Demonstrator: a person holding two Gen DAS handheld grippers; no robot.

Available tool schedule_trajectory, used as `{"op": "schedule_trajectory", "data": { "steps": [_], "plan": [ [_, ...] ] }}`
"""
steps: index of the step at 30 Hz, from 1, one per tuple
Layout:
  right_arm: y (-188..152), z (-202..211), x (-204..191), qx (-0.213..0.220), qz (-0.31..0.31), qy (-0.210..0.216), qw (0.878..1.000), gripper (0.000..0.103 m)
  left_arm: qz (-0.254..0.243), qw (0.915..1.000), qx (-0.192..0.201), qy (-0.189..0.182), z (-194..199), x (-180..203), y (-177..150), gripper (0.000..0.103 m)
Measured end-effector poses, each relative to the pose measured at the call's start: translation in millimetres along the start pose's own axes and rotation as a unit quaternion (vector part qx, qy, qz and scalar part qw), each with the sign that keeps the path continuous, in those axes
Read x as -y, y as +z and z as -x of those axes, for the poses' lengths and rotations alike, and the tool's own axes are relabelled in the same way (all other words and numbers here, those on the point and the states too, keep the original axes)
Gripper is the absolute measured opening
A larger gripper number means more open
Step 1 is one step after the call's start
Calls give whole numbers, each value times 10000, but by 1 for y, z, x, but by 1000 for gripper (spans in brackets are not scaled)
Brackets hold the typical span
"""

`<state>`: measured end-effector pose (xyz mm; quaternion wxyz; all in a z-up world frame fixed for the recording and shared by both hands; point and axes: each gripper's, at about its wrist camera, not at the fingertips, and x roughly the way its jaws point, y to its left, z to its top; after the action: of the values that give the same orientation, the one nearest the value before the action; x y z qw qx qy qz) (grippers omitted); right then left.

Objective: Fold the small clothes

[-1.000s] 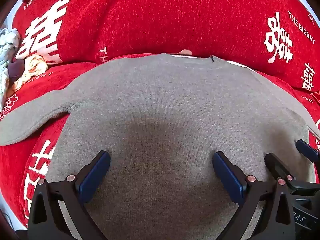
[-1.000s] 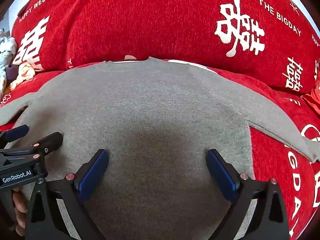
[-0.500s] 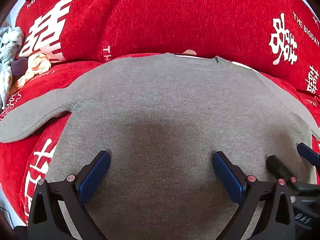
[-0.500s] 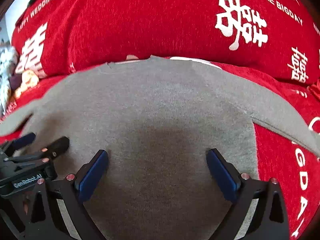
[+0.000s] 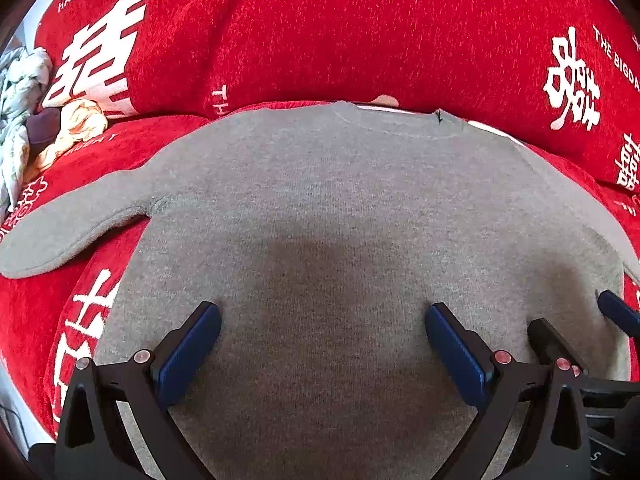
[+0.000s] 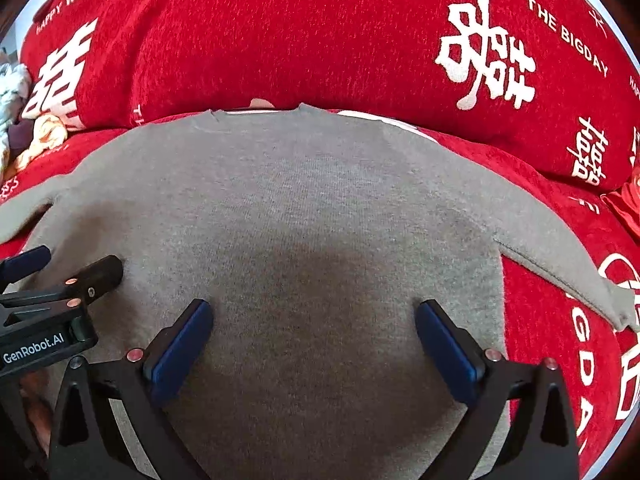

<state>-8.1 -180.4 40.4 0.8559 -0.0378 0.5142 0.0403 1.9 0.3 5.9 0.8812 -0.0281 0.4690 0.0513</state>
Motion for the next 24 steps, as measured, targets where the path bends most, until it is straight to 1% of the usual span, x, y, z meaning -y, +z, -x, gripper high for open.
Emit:
{"op": "schedule_trajectory", "data": {
  "steps": [5,8,11,15,24],
  "plan": [
    [5,0,0,-152,37,-7,9999,102,8,9997,-236,100,2,1,6,103],
    [7,2,-1,-150,118,-69,9998,102,-55,9995,-197,250,6,4,11,103],
    [9,7,3,-52,166,-135,9998,102,-87,9994,-189,294,9,9,15,103],
    [13,13,15,18,86,-167,9998,102,-79,9993,-255,257,10,17,23,103],
    [19,19,57,116,-181,-448,9988,102,-341,9984,-318,333,10,54,35,103]
  ]
}}
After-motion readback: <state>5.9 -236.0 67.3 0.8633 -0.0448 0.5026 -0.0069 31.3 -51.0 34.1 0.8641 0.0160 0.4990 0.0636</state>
